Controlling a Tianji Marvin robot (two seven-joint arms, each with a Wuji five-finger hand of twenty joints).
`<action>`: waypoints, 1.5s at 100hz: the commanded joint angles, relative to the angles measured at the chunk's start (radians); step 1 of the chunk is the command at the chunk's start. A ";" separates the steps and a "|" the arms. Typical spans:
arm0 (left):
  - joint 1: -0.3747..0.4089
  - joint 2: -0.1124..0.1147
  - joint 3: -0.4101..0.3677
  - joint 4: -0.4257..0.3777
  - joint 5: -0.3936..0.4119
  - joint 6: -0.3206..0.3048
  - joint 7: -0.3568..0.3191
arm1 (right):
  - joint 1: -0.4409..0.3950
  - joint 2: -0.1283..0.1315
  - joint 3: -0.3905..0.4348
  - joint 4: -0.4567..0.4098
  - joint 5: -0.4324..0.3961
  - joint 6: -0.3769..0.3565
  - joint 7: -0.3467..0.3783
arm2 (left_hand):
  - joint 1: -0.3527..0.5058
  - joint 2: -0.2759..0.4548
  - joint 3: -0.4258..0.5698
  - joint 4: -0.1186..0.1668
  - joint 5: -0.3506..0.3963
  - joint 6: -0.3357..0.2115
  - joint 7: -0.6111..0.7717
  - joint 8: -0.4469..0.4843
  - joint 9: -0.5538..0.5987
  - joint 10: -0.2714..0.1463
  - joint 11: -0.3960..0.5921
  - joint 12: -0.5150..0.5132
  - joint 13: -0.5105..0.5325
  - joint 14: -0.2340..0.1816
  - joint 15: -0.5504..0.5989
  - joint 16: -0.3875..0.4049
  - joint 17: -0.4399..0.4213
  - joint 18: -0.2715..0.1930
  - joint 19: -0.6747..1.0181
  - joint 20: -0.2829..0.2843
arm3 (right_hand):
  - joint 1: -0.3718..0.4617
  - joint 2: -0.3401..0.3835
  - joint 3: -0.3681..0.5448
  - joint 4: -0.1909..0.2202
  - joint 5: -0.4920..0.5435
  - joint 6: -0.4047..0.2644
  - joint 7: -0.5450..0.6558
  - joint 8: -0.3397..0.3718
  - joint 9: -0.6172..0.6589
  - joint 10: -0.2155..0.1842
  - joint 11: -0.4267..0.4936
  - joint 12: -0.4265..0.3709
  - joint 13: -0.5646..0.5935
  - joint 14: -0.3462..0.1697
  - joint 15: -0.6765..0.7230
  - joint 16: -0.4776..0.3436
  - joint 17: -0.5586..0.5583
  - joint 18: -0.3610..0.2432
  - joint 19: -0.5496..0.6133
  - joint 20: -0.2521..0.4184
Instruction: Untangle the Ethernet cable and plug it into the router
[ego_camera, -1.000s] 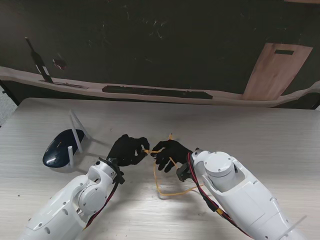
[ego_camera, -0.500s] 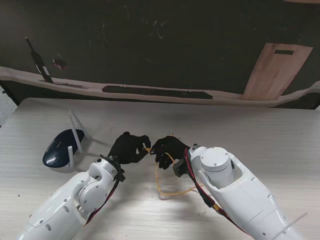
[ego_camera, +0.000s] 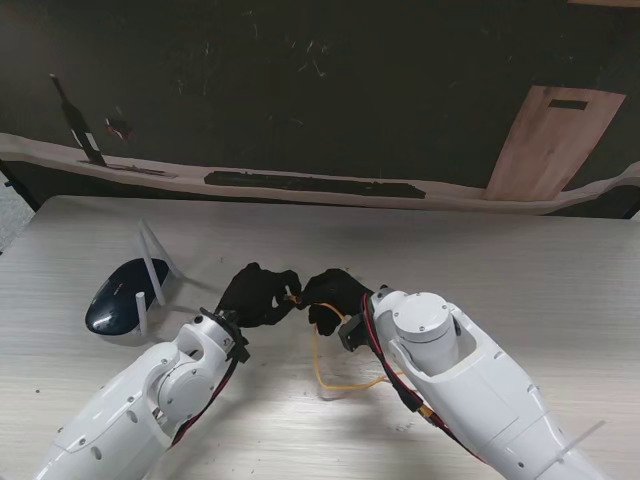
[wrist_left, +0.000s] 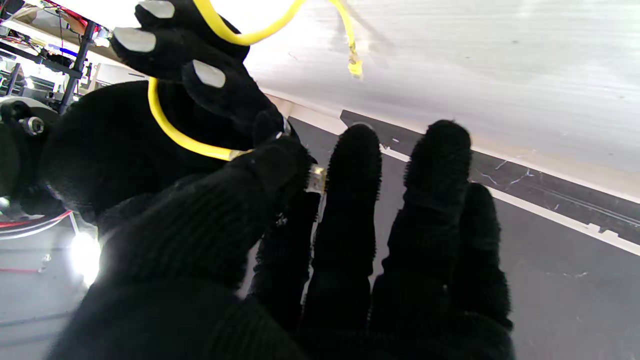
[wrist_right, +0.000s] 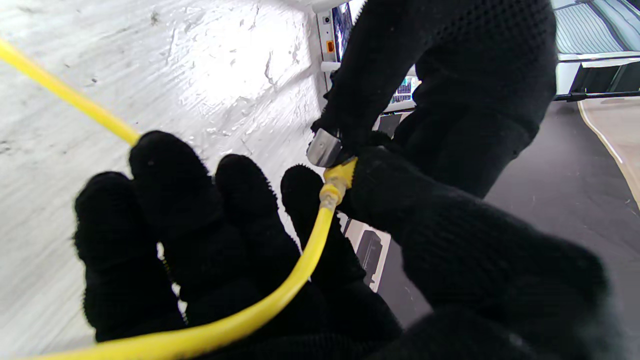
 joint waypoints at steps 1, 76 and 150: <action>0.002 -0.002 0.002 -0.006 -0.004 0.003 -0.020 | -0.003 -0.006 -0.007 -0.002 -0.004 -0.010 0.016 | 0.042 0.037 0.028 0.055 0.011 -0.066 0.092 0.034 -0.005 -0.029 0.024 0.019 -0.015 -0.038 0.011 0.010 -0.020 0.015 -0.007 0.020 | 0.035 -0.015 0.001 -0.021 0.028 -0.029 0.060 -0.014 0.046 0.037 0.036 0.015 0.049 0.014 0.026 -0.010 0.033 0.039 0.057 0.019; 0.013 -0.007 0.002 -0.022 -0.037 0.054 -0.037 | -0.035 -0.017 -0.032 0.036 -0.200 -0.211 -0.143 | -0.009 -0.033 0.155 0.045 0.089 0.031 0.078 -0.002 0.094 0.007 0.044 -0.045 0.108 -0.011 0.032 -0.029 0.083 0.005 0.058 0.033 | -0.179 -0.127 0.083 0.074 -0.085 -0.153 -0.064 0.198 -0.125 -0.023 -0.042 -0.005 -0.132 -0.028 -0.135 -0.031 -0.159 0.023 -0.049 -0.074; 0.026 -0.017 0.000 -0.039 -0.086 0.140 -0.049 | -0.053 -0.015 -0.117 0.127 -0.798 -0.504 -0.537 | -0.009 -0.028 0.169 0.039 0.084 0.033 0.082 0.001 0.086 0.014 0.072 -0.054 0.094 0.005 0.058 -0.034 0.064 0.024 0.066 0.035 | -0.128 -0.350 0.241 0.054 -0.091 -0.202 -0.024 0.224 -0.197 -0.095 -0.075 0.000 -0.132 -0.082 -0.352 -0.074 -0.118 -0.009 -0.136 -0.229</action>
